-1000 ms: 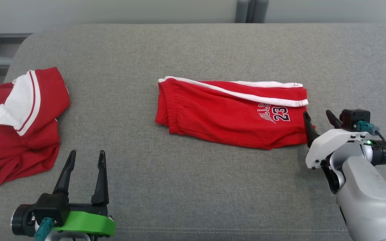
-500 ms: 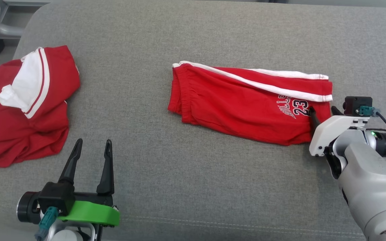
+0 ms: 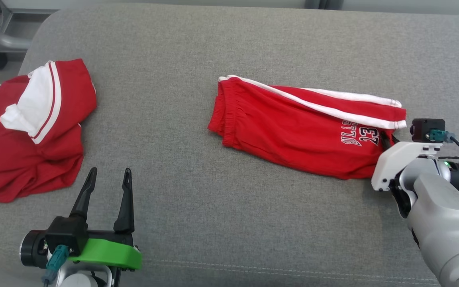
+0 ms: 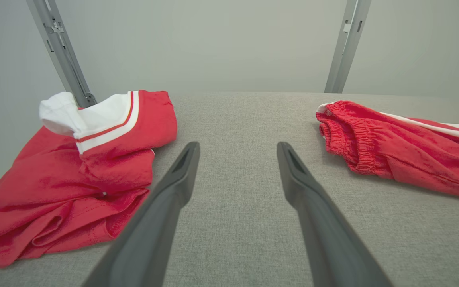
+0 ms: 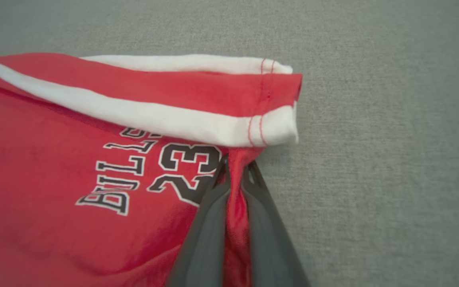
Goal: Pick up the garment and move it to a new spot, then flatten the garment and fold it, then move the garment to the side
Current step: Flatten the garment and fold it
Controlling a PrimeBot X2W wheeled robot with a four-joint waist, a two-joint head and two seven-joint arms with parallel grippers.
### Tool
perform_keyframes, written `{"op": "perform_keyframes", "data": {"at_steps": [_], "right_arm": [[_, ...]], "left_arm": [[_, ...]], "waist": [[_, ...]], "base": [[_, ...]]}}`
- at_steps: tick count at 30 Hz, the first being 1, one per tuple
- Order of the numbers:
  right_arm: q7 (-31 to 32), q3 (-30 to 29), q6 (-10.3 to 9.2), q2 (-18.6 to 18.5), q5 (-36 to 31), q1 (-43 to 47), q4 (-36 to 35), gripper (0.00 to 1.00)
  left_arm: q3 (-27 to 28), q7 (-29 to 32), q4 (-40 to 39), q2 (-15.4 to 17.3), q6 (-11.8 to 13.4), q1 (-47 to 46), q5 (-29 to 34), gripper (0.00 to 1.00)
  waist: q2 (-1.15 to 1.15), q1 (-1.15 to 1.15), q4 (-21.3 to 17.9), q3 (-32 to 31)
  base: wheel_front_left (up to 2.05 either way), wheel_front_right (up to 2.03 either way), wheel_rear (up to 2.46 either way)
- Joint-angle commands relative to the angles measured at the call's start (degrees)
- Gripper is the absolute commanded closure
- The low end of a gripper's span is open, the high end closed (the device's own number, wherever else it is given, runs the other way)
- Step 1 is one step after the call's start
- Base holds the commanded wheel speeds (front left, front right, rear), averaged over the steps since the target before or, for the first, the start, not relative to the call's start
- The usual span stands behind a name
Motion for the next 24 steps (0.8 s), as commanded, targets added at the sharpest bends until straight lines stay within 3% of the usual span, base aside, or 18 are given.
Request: {"op": "perform_keyframes", "data": {"at_steps": [1, 8, 13, 19, 24], "right_arm": [[-0.14, 0.15, -0.14, -1.02, 0.26, 1.3, 0.49, 1.0], [-0.78, 2.59, -0.13, -4.96, 3.58, 3.42, -1.33, 1.0], [0.51, 5.19, -0.13, -4.76, 8.35, 4.61, -5.41, 1.0], [5.99, 11.08, -0.12, -3.13, 19.68, 6.63, -16.91, 1.0], [10.98, 16.07, -0.11, -3.98, 30.05, 8.47, -28.55, 1.0]], "left_arm": [[0.08, -0.22, 0.2, -0.1, -0.23, 0.79, -0.06, 0.0], [-0.12, -0.22, 0.06, -0.17, -0.29, 2.18, 0.34, 0.0], [0.01, -0.22, -0.39, -0.28, -0.25, 3.15, 0.37, 0.0], [-0.22, -0.22, -0.54, -0.37, -0.28, 2.95, 0.25, 0.0], [-0.73, -0.22, -0.15, -0.48, -0.32, 2.48, 0.05, 0.0]], "waist": [[0.0, 0.0, -1.05, -1.31], [0.0, 0.0, -2.82, -3.7], [0.0, 0.0, -4.35, -4.46], [0.0, 0.0, -5.51, -4.79], [0.0, 0.0, -5.37, -4.9]], "base": [[0.0, 0.0, 0.0], [0.0, 0.0, 0.0], [0.0, 0.0, 0.0], [0.0, 0.0, 0.0], [0.0, 0.0, 0.0]]}}
